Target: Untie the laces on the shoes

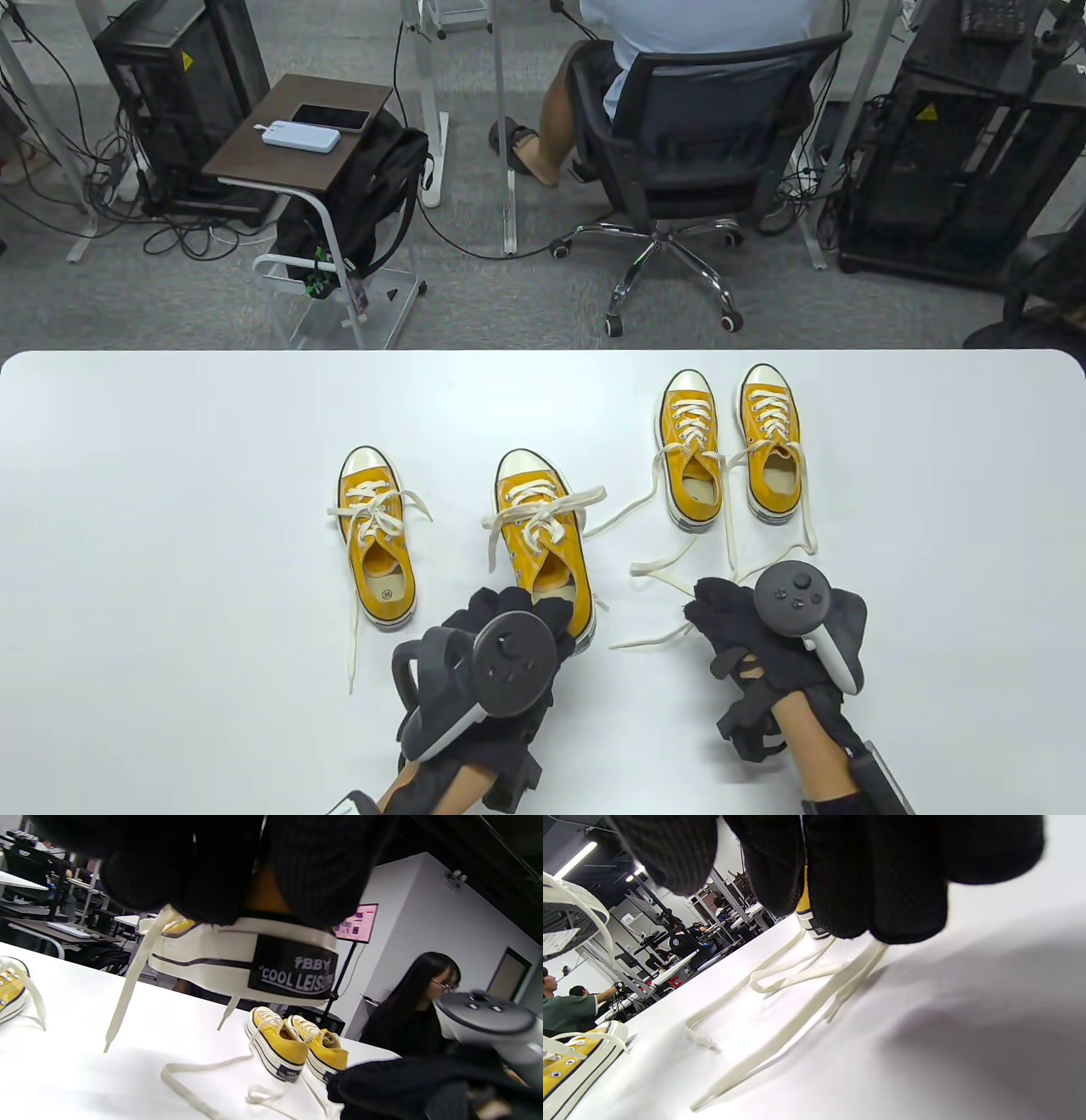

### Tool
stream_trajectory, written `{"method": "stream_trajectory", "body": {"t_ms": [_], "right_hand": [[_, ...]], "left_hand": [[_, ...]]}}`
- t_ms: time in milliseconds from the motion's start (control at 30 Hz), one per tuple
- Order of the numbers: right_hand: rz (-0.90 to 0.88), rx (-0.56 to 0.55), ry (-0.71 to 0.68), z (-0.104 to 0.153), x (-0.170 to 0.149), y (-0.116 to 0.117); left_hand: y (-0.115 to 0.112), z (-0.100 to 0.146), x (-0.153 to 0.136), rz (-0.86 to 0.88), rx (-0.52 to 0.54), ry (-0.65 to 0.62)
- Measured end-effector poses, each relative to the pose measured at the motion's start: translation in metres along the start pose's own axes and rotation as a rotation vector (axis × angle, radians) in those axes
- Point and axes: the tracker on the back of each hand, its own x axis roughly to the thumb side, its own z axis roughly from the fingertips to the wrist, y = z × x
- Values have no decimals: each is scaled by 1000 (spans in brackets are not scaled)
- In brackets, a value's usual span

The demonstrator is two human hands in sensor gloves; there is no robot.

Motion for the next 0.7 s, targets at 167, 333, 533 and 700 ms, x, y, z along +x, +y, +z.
{"method": "stream_trajectory", "body": {"t_ms": [167, 333, 533, 700], "right_hand": [[-15, -12, 6, 0, -2, -3], [-23, -11, 7, 0, -3, -4], [-17, -7, 3, -1, -3, -4], [-16, -3, 0, -1, -3, -3]], "left_hand": [[-21, 12, 3, -31, -18, -53], [-50, 16, -2, -75, -14, -67], [-87, 21, -10, -57, -74, -48], [-110, 29, -15, -60, -147, -51]]}}
